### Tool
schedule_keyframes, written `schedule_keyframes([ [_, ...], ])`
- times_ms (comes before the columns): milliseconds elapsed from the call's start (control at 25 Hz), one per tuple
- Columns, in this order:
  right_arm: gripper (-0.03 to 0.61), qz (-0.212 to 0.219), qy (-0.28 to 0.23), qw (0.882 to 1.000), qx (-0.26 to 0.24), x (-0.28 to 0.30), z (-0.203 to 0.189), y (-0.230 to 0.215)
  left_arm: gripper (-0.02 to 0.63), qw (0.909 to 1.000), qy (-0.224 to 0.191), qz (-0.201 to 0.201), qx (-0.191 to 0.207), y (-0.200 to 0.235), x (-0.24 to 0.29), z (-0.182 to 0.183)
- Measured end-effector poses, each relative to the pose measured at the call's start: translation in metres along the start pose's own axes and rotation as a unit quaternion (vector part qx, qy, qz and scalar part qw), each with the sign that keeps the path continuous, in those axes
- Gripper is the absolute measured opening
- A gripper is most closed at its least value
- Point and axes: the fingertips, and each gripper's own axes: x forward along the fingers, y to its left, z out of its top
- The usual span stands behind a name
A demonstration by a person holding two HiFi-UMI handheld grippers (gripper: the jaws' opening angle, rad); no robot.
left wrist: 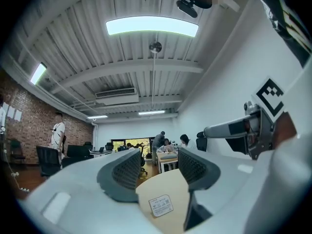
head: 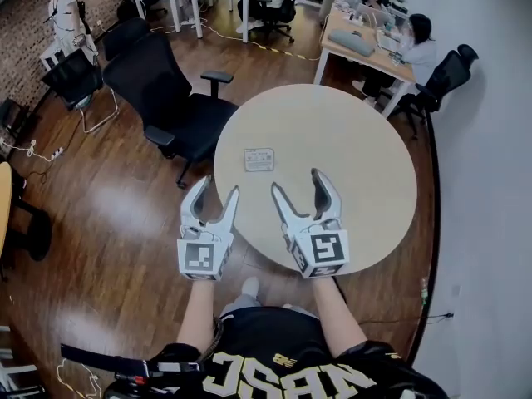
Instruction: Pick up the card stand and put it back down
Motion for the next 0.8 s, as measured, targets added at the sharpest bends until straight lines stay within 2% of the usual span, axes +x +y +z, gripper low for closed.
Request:
schedule_keyframes([
  [200,0.362,0.021,0.012,1.000,0.003,-0.067,0.010,0.000,0.241,0.9993,0.030,0.024,0.003,-0.036,-0.051,-0.007],
  [360,0.373,0.026,0.025,0.999,0.022,-0.138,-0.022,-0.013,0.241,0.9981,0.034,0.049,-0.013,-0.085,-0.096,-0.007],
  [520,0.404,0.023,0.053,0.997,0.049,-0.176,-0.051,-0.030,0.241,0.9977,0.054,0.041,0.001,-0.127,-0.117,-0.001],
  [800,0.406,-0.002,0.035,0.999,0.021,-0.196,-0.014,-0.025,0.241,0.9989,0.036,0.023,0.021,-0.144,-0.136,0.033],
])
